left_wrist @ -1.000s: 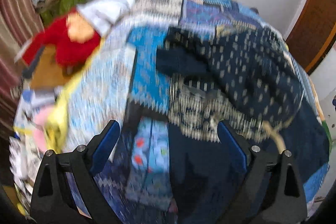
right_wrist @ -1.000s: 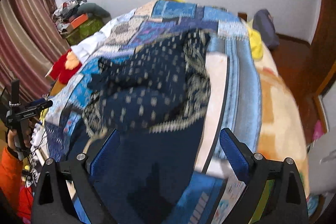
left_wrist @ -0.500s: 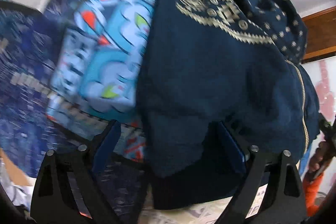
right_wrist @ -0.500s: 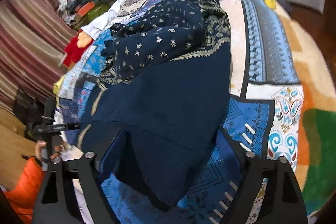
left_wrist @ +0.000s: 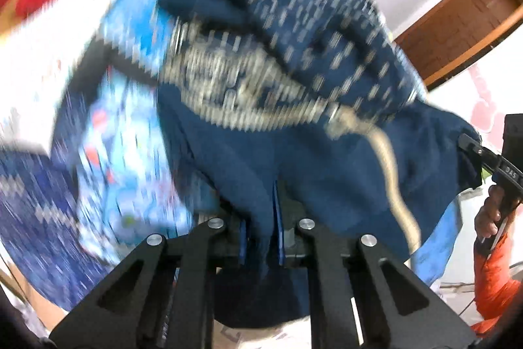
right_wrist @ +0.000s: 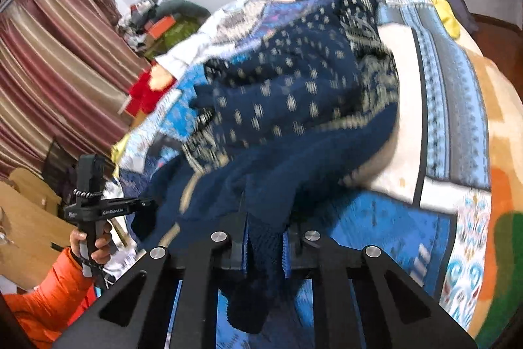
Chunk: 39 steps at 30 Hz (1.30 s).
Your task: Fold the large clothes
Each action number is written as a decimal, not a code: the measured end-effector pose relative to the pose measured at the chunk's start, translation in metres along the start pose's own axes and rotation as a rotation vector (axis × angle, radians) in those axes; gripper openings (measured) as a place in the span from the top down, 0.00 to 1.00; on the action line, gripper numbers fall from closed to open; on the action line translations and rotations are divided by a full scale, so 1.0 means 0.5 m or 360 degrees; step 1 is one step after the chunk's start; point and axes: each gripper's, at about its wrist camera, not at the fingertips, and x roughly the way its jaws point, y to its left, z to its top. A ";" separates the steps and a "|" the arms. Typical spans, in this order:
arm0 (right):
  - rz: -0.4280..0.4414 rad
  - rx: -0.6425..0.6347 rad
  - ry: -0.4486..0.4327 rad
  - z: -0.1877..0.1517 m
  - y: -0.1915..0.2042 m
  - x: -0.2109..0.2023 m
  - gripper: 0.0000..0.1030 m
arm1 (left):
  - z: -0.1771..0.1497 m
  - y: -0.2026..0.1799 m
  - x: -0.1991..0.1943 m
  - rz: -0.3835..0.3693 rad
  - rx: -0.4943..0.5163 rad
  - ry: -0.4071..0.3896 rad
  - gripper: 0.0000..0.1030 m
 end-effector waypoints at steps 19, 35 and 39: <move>-0.0367 -0.0024 -0.0355 0.445 -0.092 0.119 0.89 | 0.488 0.110 0.031 0.0447 -0.0221 -0.0543 0.89; -0.0324 -0.0026 -0.0069 0.519 -0.296 0.292 0.89 | 0.516 0.186 0.276 0.0645 -0.0010 -0.0101 0.83; -0.0503 -0.0198 -0.0105 0.504 -0.249 0.239 0.88 | 0.538 0.168 0.229 0.0657 -0.0005 -0.0104 0.79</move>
